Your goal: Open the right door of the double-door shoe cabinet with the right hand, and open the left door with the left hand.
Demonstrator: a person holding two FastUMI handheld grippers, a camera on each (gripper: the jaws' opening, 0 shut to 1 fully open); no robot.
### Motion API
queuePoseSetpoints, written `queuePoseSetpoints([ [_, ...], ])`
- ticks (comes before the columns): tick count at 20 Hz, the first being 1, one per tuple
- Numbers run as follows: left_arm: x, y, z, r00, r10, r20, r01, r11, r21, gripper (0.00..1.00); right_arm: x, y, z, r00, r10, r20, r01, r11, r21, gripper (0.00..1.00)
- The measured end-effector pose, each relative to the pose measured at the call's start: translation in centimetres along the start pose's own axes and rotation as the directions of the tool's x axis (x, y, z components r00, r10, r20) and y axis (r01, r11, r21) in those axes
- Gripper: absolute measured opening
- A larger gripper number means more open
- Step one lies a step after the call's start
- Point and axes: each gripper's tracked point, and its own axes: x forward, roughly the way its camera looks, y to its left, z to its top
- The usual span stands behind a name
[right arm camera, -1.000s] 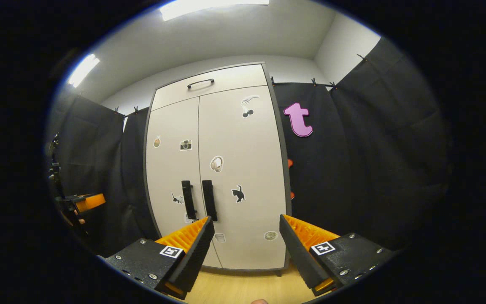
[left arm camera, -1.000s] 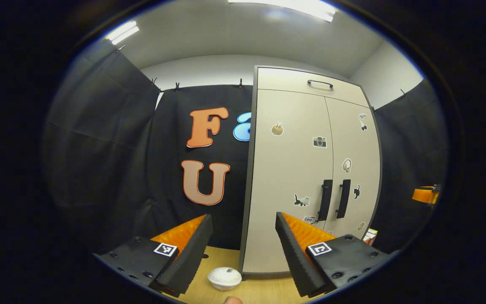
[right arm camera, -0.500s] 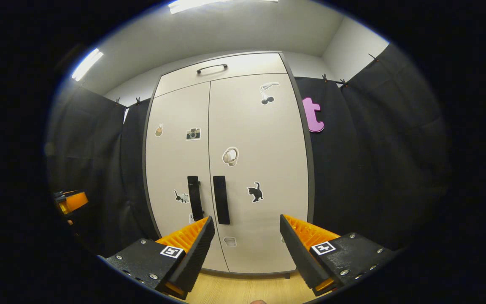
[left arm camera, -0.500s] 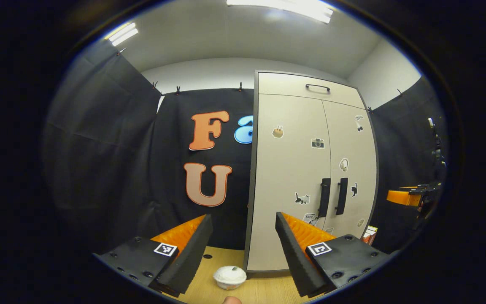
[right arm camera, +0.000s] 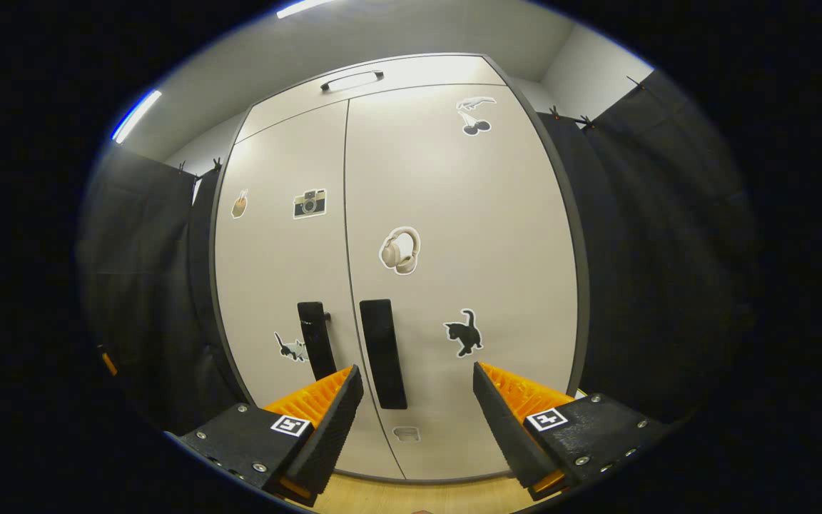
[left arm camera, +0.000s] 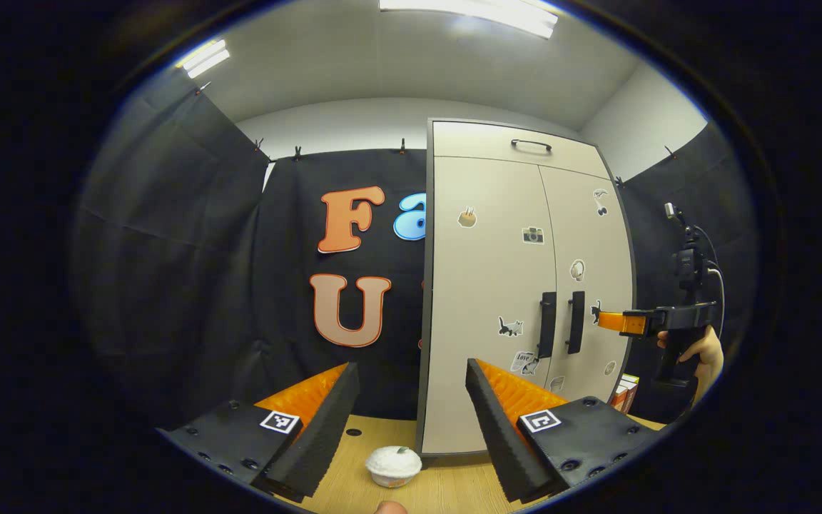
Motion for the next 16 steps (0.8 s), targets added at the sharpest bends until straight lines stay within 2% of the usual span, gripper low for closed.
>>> queuePoseSetpoints([
  [3, 0.3, 0.9, -0.7, 1.000, 0.011, -0.015, -0.011, 1.000, 0.009, 0.96, 2.9, 0.1, 0.0, 1.000, -0.029, 0.005, 0.029, 1.000, -0.009, 0.94],
  [4, 0.5, 1.2, -0.9, 1.000, 0.018, -0.017, -0.018, 1.000, 0.013, 0.96, 3.6, 0.2, -0.2, 0.999, -0.037, 0.002, 0.037, 0.999, -0.016, 0.85],
  [5, 0.8, 1.4, -1.0, 1.000, 0.024, -0.018, -0.024, 1.000, 0.016, 0.96, 4.3, 0.4, -0.4, 0.999, -0.041, -0.004, 0.041, 0.999, -0.019, 0.93],
  [7, 1.1, 2.0, -1.2, 0.999, 0.038, -0.018, -0.038, 0.999, 0.021, 0.96, 5.4, 1.3, -0.6, 1.000, -0.020, -0.013, 0.020, 1.000, -0.017, 0.92],
  [13, 1.6, 3.1, -2.0, 0.998, 0.056, -0.028, -0.056, 0.998, 0.026, 0.96, 6.9, 1.8, -1.5, 0.999, -0.037, -0.017, 0.036, 0.998, -0.053, 0.80],
  [16, 1.8, 3.2, -2.4, 0.998, 0.057, -0.031, -0.057, 0.998, 0.018, 0.96, 7.2, 2.2, -1.9, 0.999, -0.035, -0.023, 0.034, 0.998, -0.058, 0.67],
])
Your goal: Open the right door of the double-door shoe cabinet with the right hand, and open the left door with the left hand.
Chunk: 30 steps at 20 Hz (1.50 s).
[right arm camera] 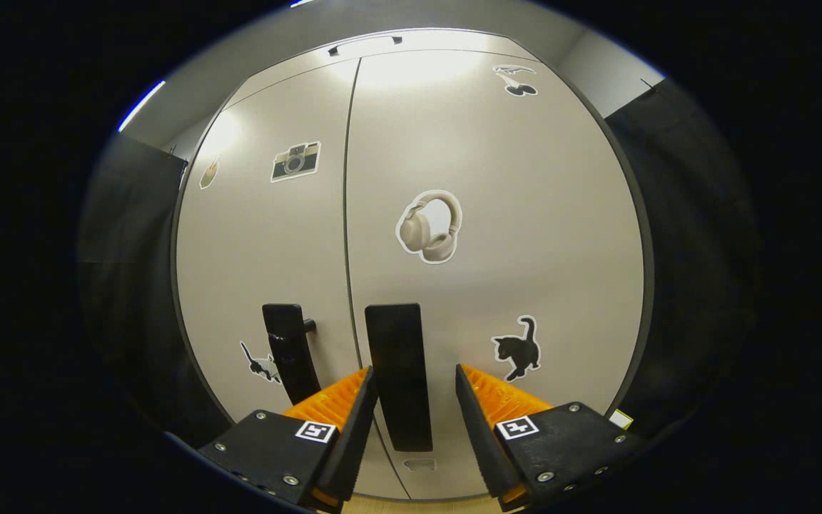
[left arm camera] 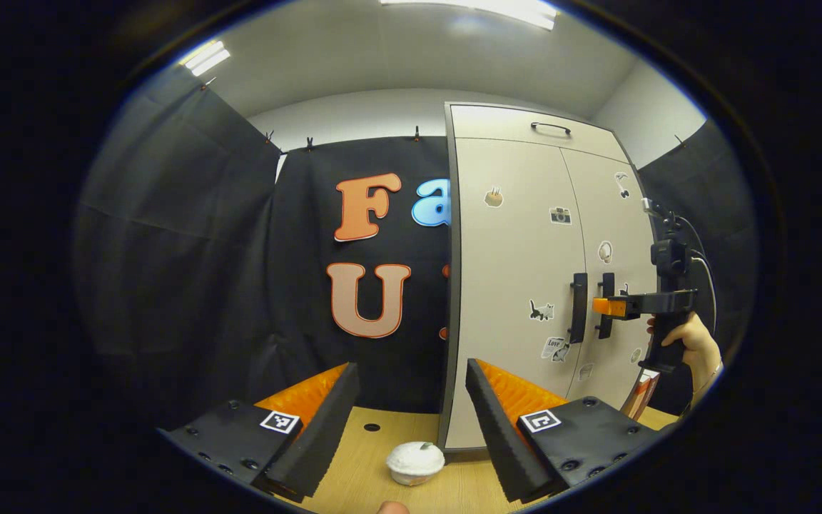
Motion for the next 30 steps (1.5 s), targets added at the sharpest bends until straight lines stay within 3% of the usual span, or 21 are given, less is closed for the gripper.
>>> queuePoseSetpoints([
  [6, 0.2, -0.1, -0.6, 1.000, -0.001, -0.010, 0.001, 1.000, -0.020, 0.96, 0.8, 0.4, -1.6, 0.999, -0.011, -0.040, 0.013, 0.998, 0.063, 0.40],
  [14, -1.2, 0.0, -0.4, 1.000, 0.011, -0.010, -0.011, 1.000, -0.025, 0.96, -0.1, 0.3, -1.4, 1.000, -0.010, -0.021, 0.010, 1.000, 0.007, 0.20],
  [21, -2.6, 0.1, 1.0, 0.999, 0.040, 0.014, -0.040, 0.999, -0.004, 0.98, -4.4, -0.3, -1.2, 0.997, 0.068, -0.022, -0.069, 0.997, -0.022, 0.14],
  [30, -3.6, -3.8, 1.1, 1.000, -0.024, -0.006, 0.024, 1.000, -0.021, 0.96, -9.1, -2.3, -0.5, 0.990, 0.138, -0.009, -0.138, 0.989, -0.048, 0.10],
])
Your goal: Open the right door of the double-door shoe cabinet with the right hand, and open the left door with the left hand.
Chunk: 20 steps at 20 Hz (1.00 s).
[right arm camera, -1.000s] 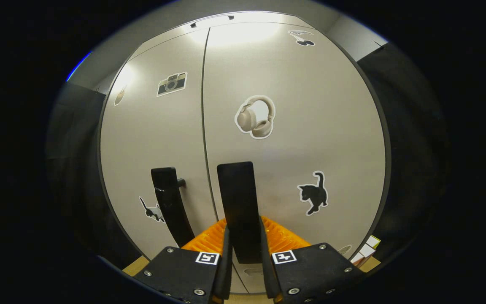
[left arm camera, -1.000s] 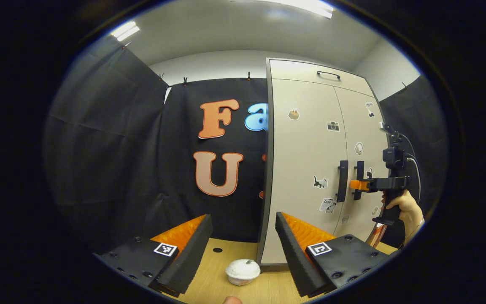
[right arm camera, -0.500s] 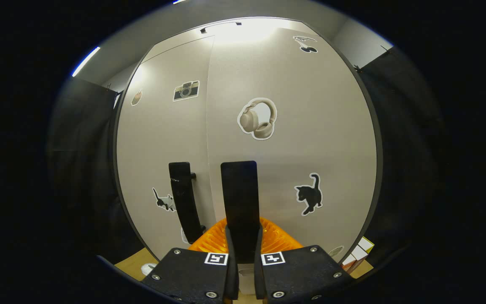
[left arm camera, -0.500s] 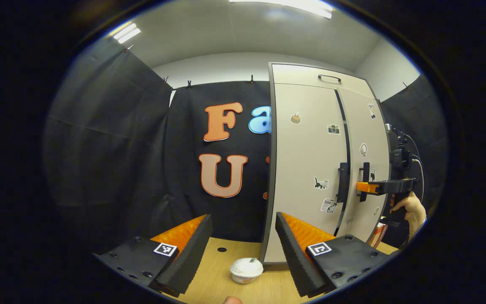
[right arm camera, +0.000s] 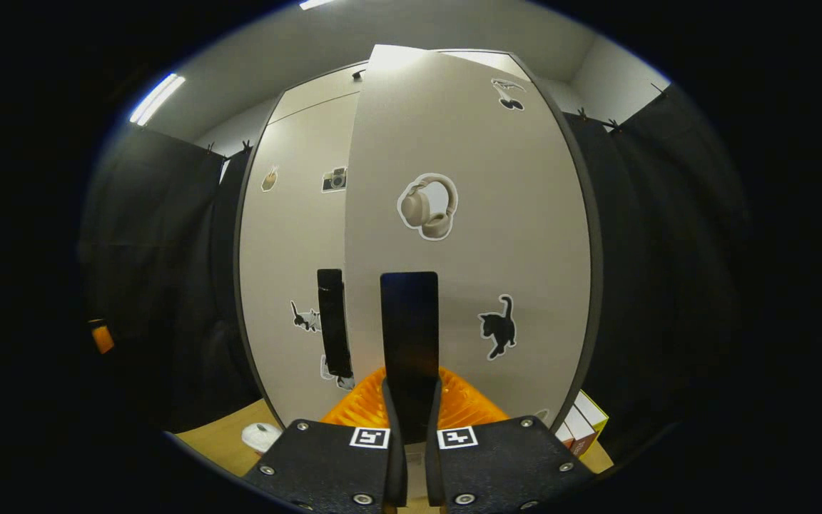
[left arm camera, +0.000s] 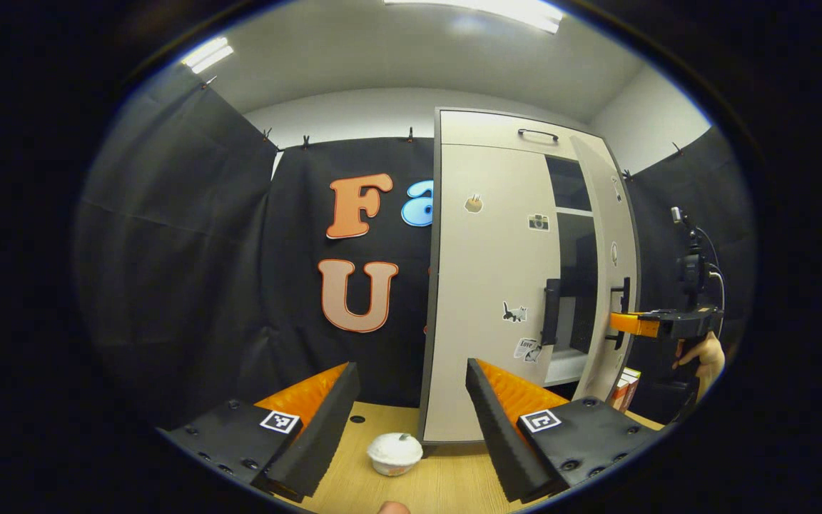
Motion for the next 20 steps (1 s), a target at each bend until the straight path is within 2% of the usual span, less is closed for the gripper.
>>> queuePoseSetpoints([
  [4, 0.0, -1.5, 0.1, 1.000, -0.012, 0.001, 0.012, 1.000, 0.000, 0.96, -1.2, -0.8, 0.2, 1.000, 0.000, 0.018, 0.000, 1.000, 0.007, 0.10],
  [7, -0.1, -2.7, 0.3, 1.000, -0.024, 0.001, 0.024, 1.000, 0.003, 0.96, -2.1, -1.1, 0.5, 1.000, 0.011, 0.029, -0.011, 1.000, 0.022, 0.05],
  [20, 0.0, -7.0, 0.1, 0.997, -0.082, 0.000, 0.082, 0.996, 0.018, 0.96, -4.3, -5.2, 1.1, 0.992, -0.104, 0.076, 0.104, 0.995, 0.001, 0.04],
])
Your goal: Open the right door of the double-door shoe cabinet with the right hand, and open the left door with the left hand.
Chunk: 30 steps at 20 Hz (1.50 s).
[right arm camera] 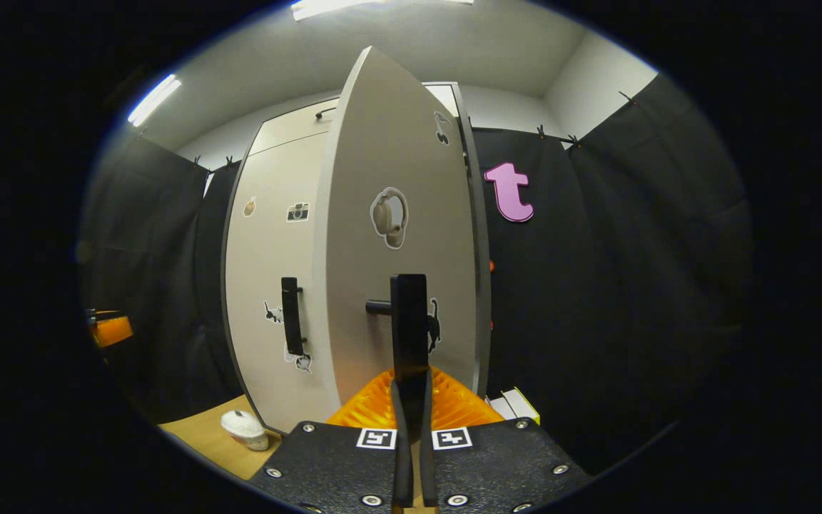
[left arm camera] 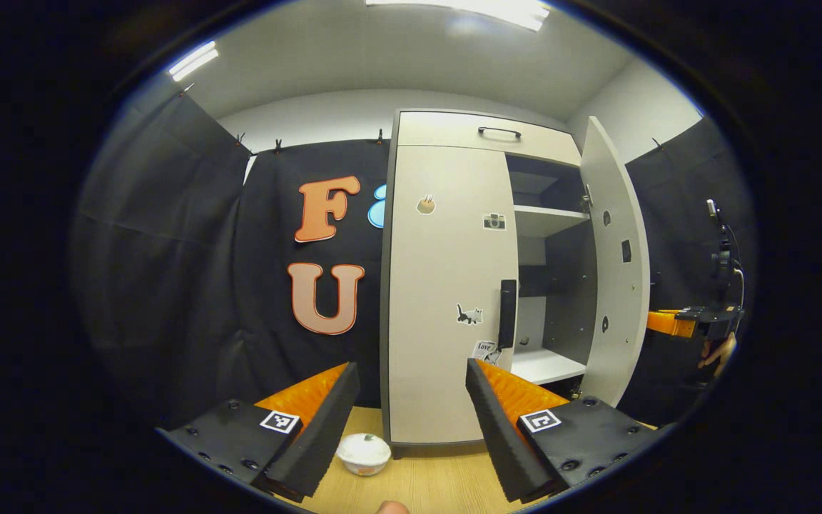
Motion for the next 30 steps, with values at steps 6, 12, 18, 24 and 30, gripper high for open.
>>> queuePoseSetpoints([
  [6, 0.6, -1.3, -0.2, 1.000, -0.015, -0.004, 0.015, 1.000, -0.005, 0.96, -0.8, -3.7, 0.5, 0.992, -0.126, 0.018, 0.127, 0.991, -0.044, 0.00],
  [12, 2.1, -3.6, -1.4, 0.999, -0.042, -0.033, 0.042, 0.999, 0.006, 0.96, -1.4, -5.6, 0.8, 0.985, -0.170, 0.034, 0.171, 0.984, -0.042, 0.00],
  [18, 5.1, -7.0, -1.1, 0.997, -0.068, -0.032, 0.068, 0.998, -0.004, 0.96, -3.0, -7.3, 2.1, 0.963, -0.250, 0.098, 0.250, 0.968, 0.011, 0.36],
  [24, 8.6, -11.3, -1.5, 0.995, -0.090, -0.037, 0.090, 0.996, -0.006, 0.95, -3.9, -8.4, 2.8, 0.959, -0.248, 0.136, 0.251, 0.968, -0.009, 0.85],
  [30, 14.1, -13.8, -1.6, 0.997, -0.069, -0.022, 0.069, 0.998, -0.016, 0.96, -4.6, -9.8, 2.1, 0.958, -0.258, 0.125, 0.257, 0.966, 0.026, 0.92],
])
